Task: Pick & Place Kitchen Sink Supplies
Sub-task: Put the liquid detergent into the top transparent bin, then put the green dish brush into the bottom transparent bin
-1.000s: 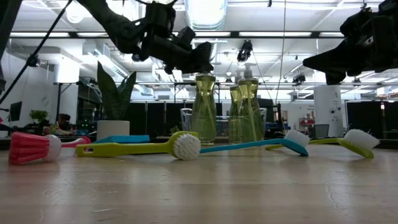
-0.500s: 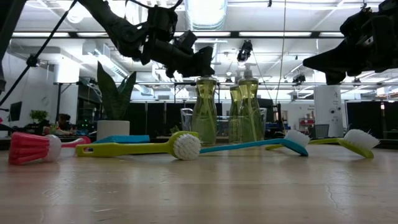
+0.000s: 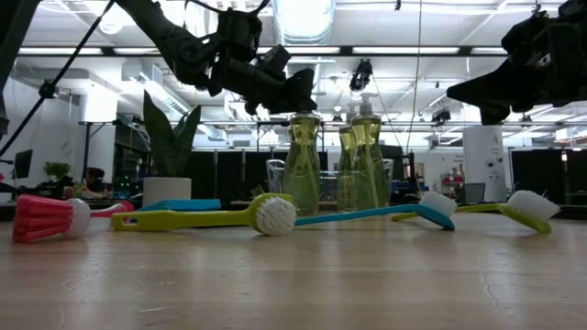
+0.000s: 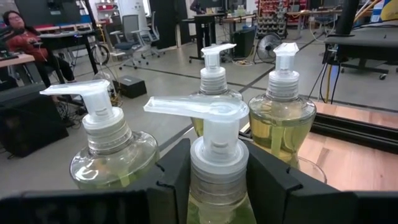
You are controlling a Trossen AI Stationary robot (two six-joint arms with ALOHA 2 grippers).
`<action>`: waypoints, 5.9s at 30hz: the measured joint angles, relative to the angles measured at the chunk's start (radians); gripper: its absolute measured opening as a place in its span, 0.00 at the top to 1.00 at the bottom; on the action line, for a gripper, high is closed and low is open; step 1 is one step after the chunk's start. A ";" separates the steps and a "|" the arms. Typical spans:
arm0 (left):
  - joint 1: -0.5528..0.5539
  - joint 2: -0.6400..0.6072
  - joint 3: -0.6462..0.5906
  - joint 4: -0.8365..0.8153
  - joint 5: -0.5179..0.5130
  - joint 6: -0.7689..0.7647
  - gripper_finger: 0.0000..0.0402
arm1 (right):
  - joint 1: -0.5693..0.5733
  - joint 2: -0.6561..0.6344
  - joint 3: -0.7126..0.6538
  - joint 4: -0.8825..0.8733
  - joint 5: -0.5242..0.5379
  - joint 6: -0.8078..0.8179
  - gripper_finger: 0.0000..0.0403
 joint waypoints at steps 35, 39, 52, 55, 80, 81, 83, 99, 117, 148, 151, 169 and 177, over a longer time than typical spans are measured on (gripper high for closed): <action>-0.007 -0.102 -0.002 -0.043 0.004 -0.021 0.46 | 0.000 0.000 0.000 0.000 0.000 0.000 0.98; -0.006 -0.075 -0.002 -0.027 0.004 -0.022 0.46 | 0.000 0.000 0.000 0.000 0.000 0.000 0.98; 0.000 -0.015 0.000 -0.066 0.002 -0.020 0.46 | 0.000 -0.001 0.000 0.000 0.000 0.001 0.98; 0.004 -0.015 0.000 -0.111 0.001 -0.018 0.46 | 0.000 -0.001 0.000 0.000 0.000 0.000 0.98; 0.006 -0.052 0.000 -0.237 0.008 0.017 0.46 | 0.000 0.000 0.000 0.000 0.000 0.000 0.98; 0.006 -0.053 0.000 -0.242 0.009 0.017 0.46 | 0.000 0.000 0.000 0.000 0.000 0.001 0.98; 0.006 -0.053 0.000 -0.241 0.016 0.020 0.46 | 0.000 0.000 0.000 0.000 0.000 0.000 0.98; 0.009 -0.052 -0.003 -0.209 0.033 0.005 0.46 | 0.000 -0.001 0.000 0.000 0.000 0.000 0.98; 0.008 -0.094 -0.006 -0.248 0.031 0.013 0.22 | 0.000 -0.001 0.000 0.000 0.000 0.000 0.98; -0.054 -0.177 -0.002 -0.496 0.077 0.044 0.22 | 0.000 0.000 0.000 0.000 0.000 0.001 0.98; -0.073 -0.216 -0.002 -0.564 0.091 0.043 0.22 | 0.000 0.000 0.000 0.000 0.000 0.000 0.98; -0.086 -0.283 -0.003 -0.711 0.073 0.023 0.22 | 0.000 0.000 0.000 0.000 0.000 0.001 0.98; -0.116 -0.283 -0.003 -0.929 0.216 0.022 0.22 | 0.000 -0.001 0.000 0.000 0.000 0.000 0.98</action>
